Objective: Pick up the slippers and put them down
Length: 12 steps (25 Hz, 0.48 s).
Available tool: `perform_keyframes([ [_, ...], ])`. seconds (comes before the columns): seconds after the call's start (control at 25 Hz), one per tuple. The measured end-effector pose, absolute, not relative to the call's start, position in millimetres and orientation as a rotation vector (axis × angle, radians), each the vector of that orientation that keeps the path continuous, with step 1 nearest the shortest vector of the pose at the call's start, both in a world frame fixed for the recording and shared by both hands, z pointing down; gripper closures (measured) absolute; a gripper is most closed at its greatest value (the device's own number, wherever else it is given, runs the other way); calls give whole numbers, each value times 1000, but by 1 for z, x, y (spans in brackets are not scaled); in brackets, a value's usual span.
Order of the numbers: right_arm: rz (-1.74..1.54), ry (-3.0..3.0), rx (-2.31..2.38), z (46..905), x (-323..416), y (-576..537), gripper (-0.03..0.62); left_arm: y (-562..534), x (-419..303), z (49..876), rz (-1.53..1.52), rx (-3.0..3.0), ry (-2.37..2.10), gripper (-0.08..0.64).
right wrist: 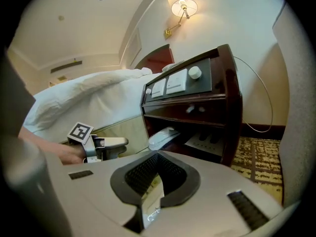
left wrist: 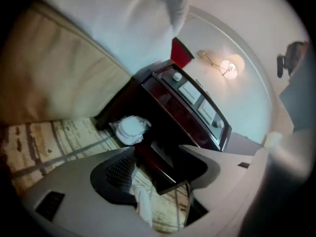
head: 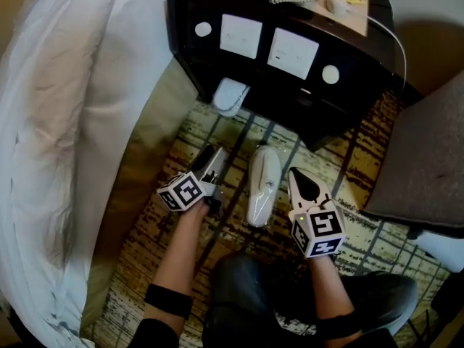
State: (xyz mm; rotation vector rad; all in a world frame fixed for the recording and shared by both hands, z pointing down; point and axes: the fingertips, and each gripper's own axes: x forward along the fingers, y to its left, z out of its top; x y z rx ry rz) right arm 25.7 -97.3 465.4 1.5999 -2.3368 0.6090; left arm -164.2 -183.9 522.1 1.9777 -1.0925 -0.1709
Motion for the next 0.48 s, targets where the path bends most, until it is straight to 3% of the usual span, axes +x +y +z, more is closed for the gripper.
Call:
perform_keyframes([
  [0.28, 580, -2367, 1516, 487, -2, -119, 580, -243, -159, 559, -477, 1722, -840, 172],
  [0.48, 587, -2389, 1528, 489, -6, -130, 580, -278, -161, 587, -596, 1615, -824, 172],
])
